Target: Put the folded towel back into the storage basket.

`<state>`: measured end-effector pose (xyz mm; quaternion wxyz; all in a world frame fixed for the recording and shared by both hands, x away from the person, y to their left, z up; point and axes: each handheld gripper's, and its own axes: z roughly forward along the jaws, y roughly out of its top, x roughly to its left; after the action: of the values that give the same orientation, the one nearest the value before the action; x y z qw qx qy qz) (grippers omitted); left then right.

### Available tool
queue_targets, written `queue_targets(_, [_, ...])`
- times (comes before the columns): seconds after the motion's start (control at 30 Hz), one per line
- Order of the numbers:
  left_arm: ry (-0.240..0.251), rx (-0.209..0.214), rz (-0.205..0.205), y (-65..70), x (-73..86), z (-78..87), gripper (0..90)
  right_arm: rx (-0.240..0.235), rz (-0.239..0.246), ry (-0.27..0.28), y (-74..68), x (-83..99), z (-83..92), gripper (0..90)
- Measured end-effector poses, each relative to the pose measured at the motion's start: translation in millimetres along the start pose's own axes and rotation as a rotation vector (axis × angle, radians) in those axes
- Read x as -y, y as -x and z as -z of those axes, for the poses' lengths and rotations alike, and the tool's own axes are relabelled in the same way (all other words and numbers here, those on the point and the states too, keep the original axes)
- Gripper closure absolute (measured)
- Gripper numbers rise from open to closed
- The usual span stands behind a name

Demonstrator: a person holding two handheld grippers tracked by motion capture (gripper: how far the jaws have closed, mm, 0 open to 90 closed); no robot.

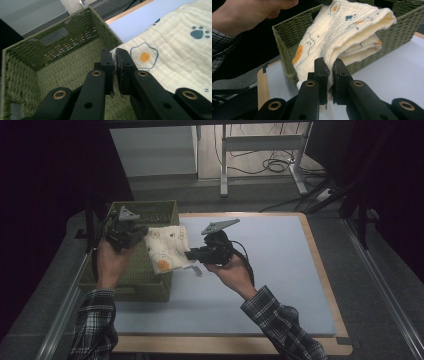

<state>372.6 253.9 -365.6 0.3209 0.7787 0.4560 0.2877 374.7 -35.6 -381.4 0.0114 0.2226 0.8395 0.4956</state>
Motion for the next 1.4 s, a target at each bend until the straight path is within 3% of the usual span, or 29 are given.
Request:
queue_targets(0.7, [-0.055,-0.079,0.063,-42.3,37.1,6.4,85.0,-0.034,0.008,-0.016,-19.7,-13.0,-71.0,83.7])
queue_targets(1.13, [-0.091,-0.091,0.089,-56.5,60.7,3.5,84.9,-0.040,-0.003,-0.068,-37.8,-8.9,-122.2,83.5])
queue_targets(1.4, [-0.115,-0.082,0.107,-61.2,75.4,-5.5,84.9,-0.033,-0.040,-0.107,-43.2,-0.2,-147.1,83.0])
